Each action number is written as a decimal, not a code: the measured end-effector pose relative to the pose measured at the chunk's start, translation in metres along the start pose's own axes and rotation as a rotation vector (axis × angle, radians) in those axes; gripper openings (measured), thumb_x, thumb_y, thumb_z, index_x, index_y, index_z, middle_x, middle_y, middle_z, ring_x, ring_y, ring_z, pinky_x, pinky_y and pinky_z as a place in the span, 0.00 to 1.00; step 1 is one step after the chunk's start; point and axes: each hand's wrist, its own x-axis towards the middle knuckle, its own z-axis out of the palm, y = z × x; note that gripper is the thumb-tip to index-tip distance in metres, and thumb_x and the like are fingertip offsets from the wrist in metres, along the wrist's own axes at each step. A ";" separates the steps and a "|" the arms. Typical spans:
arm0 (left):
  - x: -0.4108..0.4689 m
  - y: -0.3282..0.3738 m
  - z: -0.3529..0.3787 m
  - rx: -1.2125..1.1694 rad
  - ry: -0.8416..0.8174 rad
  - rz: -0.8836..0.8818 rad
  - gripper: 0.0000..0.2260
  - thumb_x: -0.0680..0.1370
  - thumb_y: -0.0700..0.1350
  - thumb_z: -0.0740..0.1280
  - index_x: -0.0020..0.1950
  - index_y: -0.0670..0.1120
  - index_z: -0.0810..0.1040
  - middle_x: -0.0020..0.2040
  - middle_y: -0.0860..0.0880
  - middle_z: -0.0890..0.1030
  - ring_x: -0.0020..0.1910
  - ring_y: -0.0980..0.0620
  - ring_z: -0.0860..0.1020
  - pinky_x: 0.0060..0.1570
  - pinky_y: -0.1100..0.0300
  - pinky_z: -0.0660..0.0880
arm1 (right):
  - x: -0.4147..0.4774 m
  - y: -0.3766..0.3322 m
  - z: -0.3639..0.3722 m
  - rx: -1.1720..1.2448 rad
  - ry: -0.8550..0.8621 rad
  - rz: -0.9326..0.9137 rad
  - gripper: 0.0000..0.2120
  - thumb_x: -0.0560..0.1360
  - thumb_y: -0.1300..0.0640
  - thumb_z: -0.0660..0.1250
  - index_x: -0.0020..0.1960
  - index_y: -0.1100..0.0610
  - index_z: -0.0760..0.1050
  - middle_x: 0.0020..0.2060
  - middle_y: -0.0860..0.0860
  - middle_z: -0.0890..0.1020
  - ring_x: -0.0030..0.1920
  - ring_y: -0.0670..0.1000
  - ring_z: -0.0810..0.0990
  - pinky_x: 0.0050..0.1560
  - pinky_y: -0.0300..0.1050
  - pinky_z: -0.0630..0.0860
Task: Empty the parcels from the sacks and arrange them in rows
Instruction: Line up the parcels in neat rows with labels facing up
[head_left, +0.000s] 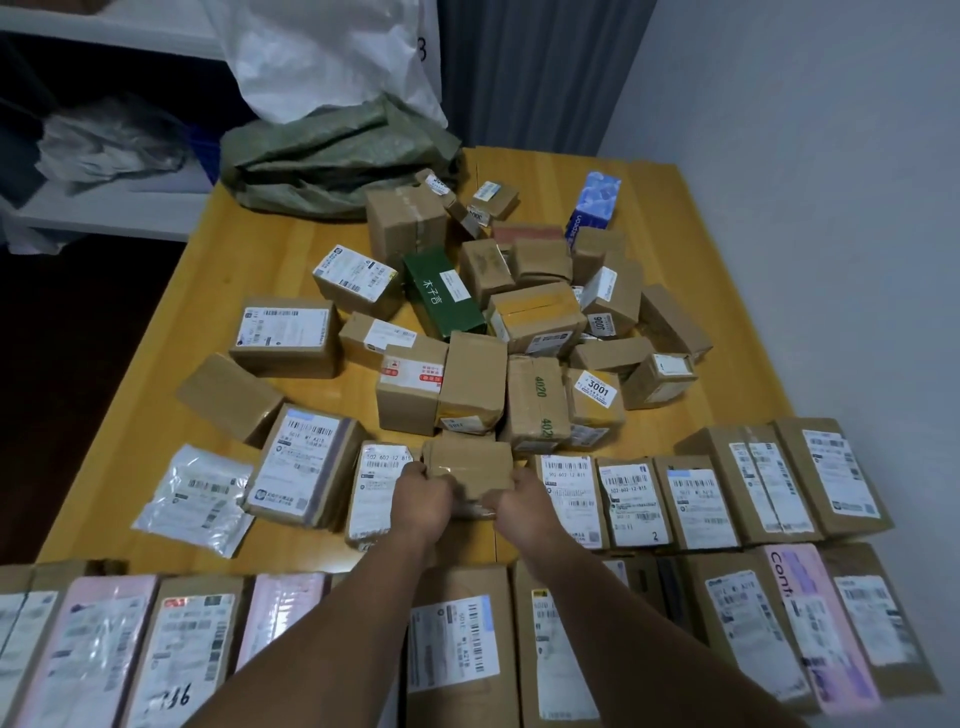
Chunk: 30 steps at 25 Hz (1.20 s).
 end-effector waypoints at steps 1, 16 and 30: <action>-0.002 0.000 -0.001 0.004 0.015 0.011 0.19 0.72 0.40 0.69 0.63 0.43 0.74 0.55 0.42 0.80 0.54 0.42 0.77 0.56 0.50 0.76 | -0.002 0.000 0.001 0.014 0.024 0.000 0.19 0.72 0.59 0.70 0.62 0.54 0.73 0.51 0.52 0.80 0.51 0.53 0.79 0.54 0.52 0.78; -0.037 0.007 -0.016 -0.425 -0.027 0.032 0.23 0.67 0.62 0.69 0.53 0.49 0.81 0.51 0.43 0.84 0.53 0.43 0.81 0.57 0.40 0.78 | -0.048 -0.016 -0.020 0.372 0.140 -0.123 0.13 0.77 0.40 0.65 0.52 0.49 0.71 0.53 0.51 0.77 0.54 0.52 0.76 0.62 0.61 0.76; -0.062 0.002 -0.020 0.014 0.015 0.603 0.39 0.61 0.44 0.79 0.69 0.55 0.67 0.65 0.51 0.70 0.65 0.52 0.70 0.62 0.51 0.72 | -0.061 -0.027 -0.014 0.642 -0.091 0.025 0.16 0.78 0.38 0.66 0.58 0.47 0.73 0.54 0.51 0.81 0.57 0.56 0.79 0.52 0.59 0.81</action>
